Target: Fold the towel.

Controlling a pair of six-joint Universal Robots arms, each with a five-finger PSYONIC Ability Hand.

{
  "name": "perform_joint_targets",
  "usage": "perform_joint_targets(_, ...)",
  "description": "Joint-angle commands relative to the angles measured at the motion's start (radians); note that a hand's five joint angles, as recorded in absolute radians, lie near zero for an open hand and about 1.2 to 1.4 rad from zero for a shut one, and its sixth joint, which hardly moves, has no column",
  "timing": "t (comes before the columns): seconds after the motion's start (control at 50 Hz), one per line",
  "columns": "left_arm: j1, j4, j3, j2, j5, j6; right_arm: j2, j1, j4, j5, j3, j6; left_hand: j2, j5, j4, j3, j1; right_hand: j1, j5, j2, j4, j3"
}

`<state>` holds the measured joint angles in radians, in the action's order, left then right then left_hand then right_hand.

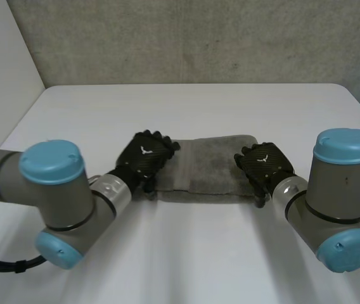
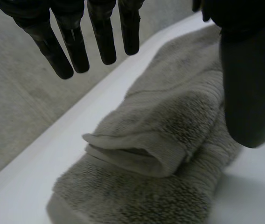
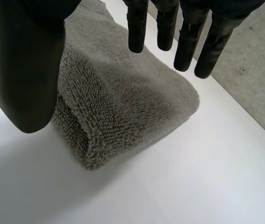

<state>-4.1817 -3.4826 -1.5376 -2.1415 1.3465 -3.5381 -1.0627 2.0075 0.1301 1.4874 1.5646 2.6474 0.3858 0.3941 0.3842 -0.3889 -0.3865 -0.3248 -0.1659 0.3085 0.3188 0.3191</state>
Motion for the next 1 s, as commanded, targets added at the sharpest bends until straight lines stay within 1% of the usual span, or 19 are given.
perform_joint_targets(0.02, 0.015, 0.060, 0.114, -0.104, 0.026, -0.016, 0.000, -0.007, 0.003, -0.001, 0.015, 0.000, 0.068, -0.114, 0.070, -0.065, -0.068, -0.021, -0.006, 0.038, 0.027, 0.027)
perform_joint_targets(0.18, 0.015, 0.065, 0.163, -0.147, 0.026, -0.016, 0.003, -0.007, 0.005, -0.001, 0.015, 0.000, 0.303, 0.121, 0.305, -0.300, -0.303, -0.021, -0.006, 0.038, 0.027, 0.027)
perform_joint_targets(0.22, 0.015, 0.065, 0.171, -0.153, 0.028, -0.016, 0.003, -0.007, 0.005, -0.001, 0.015, 0.000, 0.397, 0.214, 0.398, -0.394, -0.396, -0.024, -0.009, 0.041, 0.030, 0.030)
perform_joint_targets(0.3, 0.015, 0.065, 0.179, -0.161, 0.026, -0.016, 0.006, -0.006, 0.005, -0.001, 0.014, -0.001, 0.456, 0.273, 0.458, -0.453, -0.455, -0.024, -0.009, 0.041, 0.030, 0.030)
perform_joint_targets(0.34, 0.015, 0.065, 0.183, -0.166, 0.028, -0.016, 0.007, -0.006, 0.005, -0.001, 0.014, -0.001, 0.587, 0.405, 0.589, -0.584, -0.587, -0.024, -0.009, 0.041, 0.030, 0.030)
perform_joint_targets(0.4, 0.015, 0.065, 0.185, -0.166, 0.028, -0.016, 0.009, -0.006, 0.005, -0.001, 0.014, -0.001, 0.641, 0.458, 0.643, -0.638, -0.640, -0.022, -0.006, 0.038, 0.028, 0.027)
perform_joint_targets(0.48, 0.014, 0.068, 0.180, -0.161, 0.029, -0.016, 0.009, -0.006, 0.006, 0.001, 0.014, -0.001, 0.810, 0.628, 0.812, -0.807, -0.810, -0.021, -0.006, 0.038, 0.027, 0.027)
perform_joint_targets(0.5, 0.012, 0.069, 0.176, -0.156, 0.037, -0.016, 0.010, -0.006, 0.006, 0.001, 0.015, -0.001, 0.893, 0.710, 0.894, -0.890, -0.892, -0.021, -0.006, 0.038, 0.027, 0.027)
perform_joint_targets(0.52, 0.012, 0.069, 0.175, -0.156, 0.037, -0.016, 0.010, -0.006, 0.008, 0.001, 0.015, -0.001, 0.893, 0.711, 0.895, -0.890, -0.893, -0.021, -0.006, 0.038, 0.027, 0.027)
perform_joint_targets(0.56, 0.003, 0.071, 0.169, -0.149, 0.068, -0.018, 0.010, -0.006, 0.009, 0.001, 0.015, -0.001, 1.010, 0.827, 1.011, -1.007, -1.009, -0.021, -0.006, 0.038, 0.027, 0.027)
perform_joint_targets(0.62, -0.003, 0.073, 0.165, -0.141, 0.091, -0.018, 0.010, -0.006, 0.013, 0.001, 0.018, 0.000, 1.010, 0.828, 1.012, -1.007, -1.010, -0.001, 0.015, 0.017, 0.007, 0.007)
perform_joint_targets(0.68, -0.037, 0.066, 0.098, -0.071, 0.154, -0.024, 0.007, -0.006, 0.009, 0.002, 0.022, 0.000, 1.010, 0.828, 1.012, -1.007, -1.010, 0.057, 0.073, -0.041, -0.051, -0.052)
perform_joint_targets(0.7, -0.037, 0.066, 0.097, -0.070, 0.154, -0.024, 0.004, -0.006, 0.009, 0.004, 0.023, 0.000, 1.010, 0.828, 1.012, -1.007, -1.010, 0.119, 0.134, -0.103, -0.113, -0.113)
perform_joint_targets(0.74, -0.054, 0.047, 0.033, -0.017, 0.158, -0.033, 0.003, -0.006, 0.009, 0.004, 0.026, 0.000, 1.010, 0.828, 1.012, -1.007, -1.010, 0.137, 0.152, -0.121, -0.131, -0.131)
perform_joint_targets(0.8, -0.060, 0.031, 0.005, 0.005, 0.158, -0.036, 0.001, -0.004, 0.009, 0.002, 0.032, 0.002, 1.010, 0.828, 1.012, -1.007, -1.010, 0.128, 0.144, -0.112, -0.122, -0.123)
perform_joint_targets(0.84, -0.083, 0.001, -0.048, 0.038, 0.160, -0.038, 0.001, -0.003, 0.011, 0.002, 0.035, 0.002, 1.010, 0.828, 1.012, -1.007, -1.010, 0.119, 0.135, -0.103, -0.113, -0.114)
perform_joint_targets(0.94, -0.081, -0.023, -0.094, 0.043, 0.158, -0.039, 0.004, 0.013, 0.013, -0.001, 0.032, 0.012, 1.010, 0.828, 1.012, -1.007, -1.010, 0.093, 0.109, -0.077, -0.087, -0.087)
perform_joint_targets(0.98, -0.075, -0.024, -0.098, 0.037, 0.158, -0.039, 0.009, 0.014, 0.017, -0.001, 0.026, 0.034, 0.973, 0.790, 0.974, -0.970, -0.972, 0.081, 0.097, -0.065, -0.075, -0.076)
perform_joint_targets(1.0, -0.074, -0.023, -0.099, 0.032, 0.158, -0.039, 0.009, 0.014, 0.017, -0.001, 0.026, 0.034, 0.827, 0.645, 0.829, -0.824, -0.827, 0.081, 0.097, -0.065, -0.075, -0.076)
